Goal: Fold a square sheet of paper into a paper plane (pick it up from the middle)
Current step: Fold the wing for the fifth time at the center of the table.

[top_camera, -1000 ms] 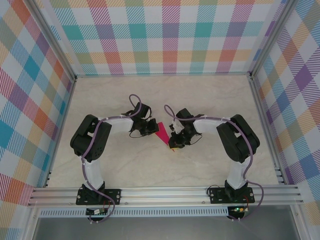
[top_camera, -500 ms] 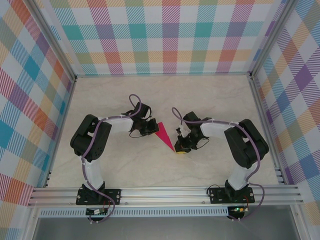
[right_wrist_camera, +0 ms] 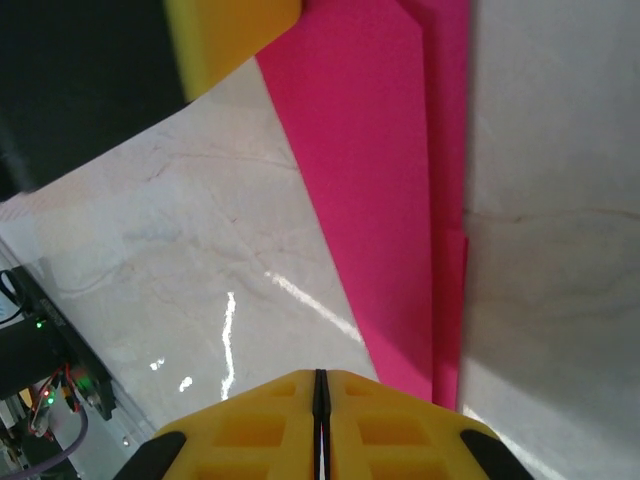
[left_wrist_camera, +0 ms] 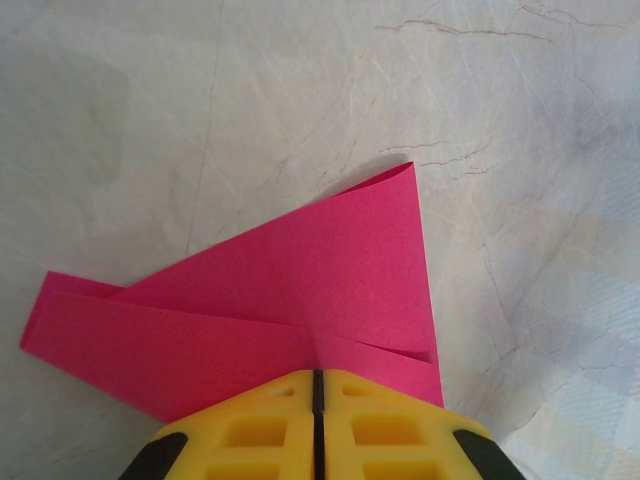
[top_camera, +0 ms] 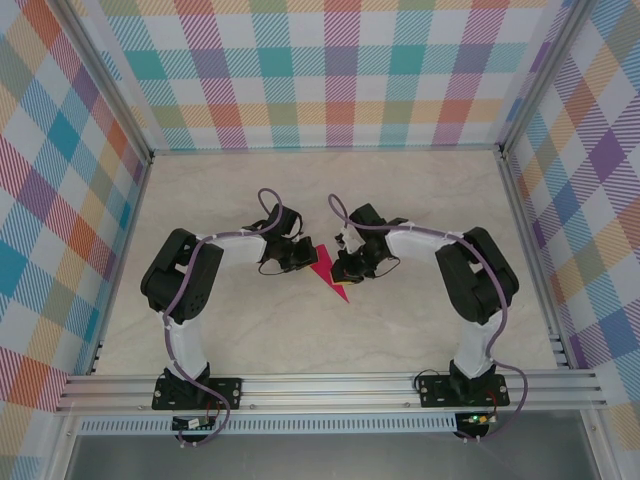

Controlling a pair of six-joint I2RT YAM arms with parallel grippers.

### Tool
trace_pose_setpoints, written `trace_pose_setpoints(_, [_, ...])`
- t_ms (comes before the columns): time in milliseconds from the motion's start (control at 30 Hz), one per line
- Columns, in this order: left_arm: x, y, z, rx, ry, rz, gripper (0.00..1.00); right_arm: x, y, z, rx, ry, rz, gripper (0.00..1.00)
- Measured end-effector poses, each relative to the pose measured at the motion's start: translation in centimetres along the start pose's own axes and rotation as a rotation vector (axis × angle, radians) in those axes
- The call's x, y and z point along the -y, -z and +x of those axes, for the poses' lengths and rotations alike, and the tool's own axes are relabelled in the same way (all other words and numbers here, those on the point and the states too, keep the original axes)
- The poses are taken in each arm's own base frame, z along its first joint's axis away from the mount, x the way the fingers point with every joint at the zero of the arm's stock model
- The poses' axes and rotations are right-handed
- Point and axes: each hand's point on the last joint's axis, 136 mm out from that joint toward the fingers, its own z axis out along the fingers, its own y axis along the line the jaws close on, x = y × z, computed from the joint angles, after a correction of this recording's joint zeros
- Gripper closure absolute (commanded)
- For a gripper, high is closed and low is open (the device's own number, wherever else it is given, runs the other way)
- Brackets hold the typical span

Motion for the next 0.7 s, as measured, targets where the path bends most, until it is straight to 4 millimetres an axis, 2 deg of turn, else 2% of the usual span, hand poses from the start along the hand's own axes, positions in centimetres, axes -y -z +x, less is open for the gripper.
trace_pose_setpoints(200, [0.0, 0.0, 0.0, -0.002, 0.002, 0.003, 0.91, 1.7, -1.6, 0.1, -0.036, -0.035, 0.033, 0.9])
trace_pose_setpoints(467, [-0.1, 0.2, -0.2, -0.005, -0.021, -0.007, 0.91, 1.9, -1.6, 0.2, -0.038, -0.037, 0.043, 0.9])
trace_pose_setpoints(700, [-1.9, 1.1, -2.3, 0.041, 0.031, -0.002, 0.9, 1.9, -1.6, 0.2, -0.038, -0.038, 0.044, 0.9])
